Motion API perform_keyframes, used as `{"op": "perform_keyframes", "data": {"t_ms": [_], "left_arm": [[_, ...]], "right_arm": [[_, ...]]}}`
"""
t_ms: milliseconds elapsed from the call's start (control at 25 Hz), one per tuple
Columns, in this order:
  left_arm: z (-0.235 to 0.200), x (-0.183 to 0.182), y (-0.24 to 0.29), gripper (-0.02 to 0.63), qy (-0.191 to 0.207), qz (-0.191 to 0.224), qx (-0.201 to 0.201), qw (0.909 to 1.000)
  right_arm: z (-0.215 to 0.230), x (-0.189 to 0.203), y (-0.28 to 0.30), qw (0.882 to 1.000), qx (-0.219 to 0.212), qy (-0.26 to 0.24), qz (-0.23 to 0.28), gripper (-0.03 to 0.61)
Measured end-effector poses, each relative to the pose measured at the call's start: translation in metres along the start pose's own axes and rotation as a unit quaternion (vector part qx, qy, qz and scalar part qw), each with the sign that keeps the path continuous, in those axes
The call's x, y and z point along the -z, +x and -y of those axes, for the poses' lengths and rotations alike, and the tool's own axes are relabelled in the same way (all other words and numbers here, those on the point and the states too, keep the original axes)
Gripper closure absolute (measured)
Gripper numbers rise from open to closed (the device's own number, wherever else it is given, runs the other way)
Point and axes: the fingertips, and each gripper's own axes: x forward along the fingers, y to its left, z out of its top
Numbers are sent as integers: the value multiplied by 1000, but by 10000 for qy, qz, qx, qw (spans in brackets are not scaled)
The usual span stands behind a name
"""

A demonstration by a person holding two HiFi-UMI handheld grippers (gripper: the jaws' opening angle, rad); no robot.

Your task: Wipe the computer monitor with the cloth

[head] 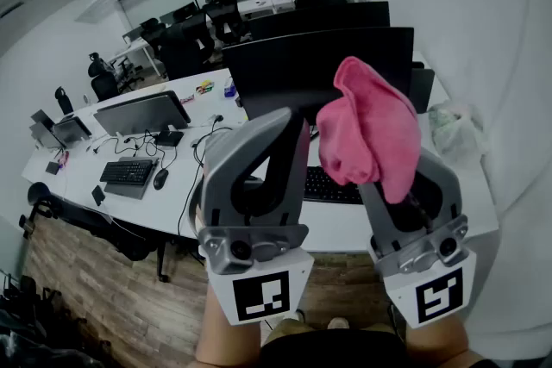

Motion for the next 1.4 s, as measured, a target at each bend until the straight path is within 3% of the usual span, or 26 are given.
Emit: {"op": "perform_keyframes", "data": {"t_ms": [760,1160,1400], "left_arm": [[-15,6,-14,607,301,-402,-163,9986],[-20,50,-17,607,556,-815,-170,9950],[-35,94,-9,607,678,-921,-237,9931]], "right_arm": [[-14,-1,0,9985,-279,428,171,515],[-26,35,23,9934,-487,1007,235,515],[-30,65,58,9917,-624,1075,340,515]]}}
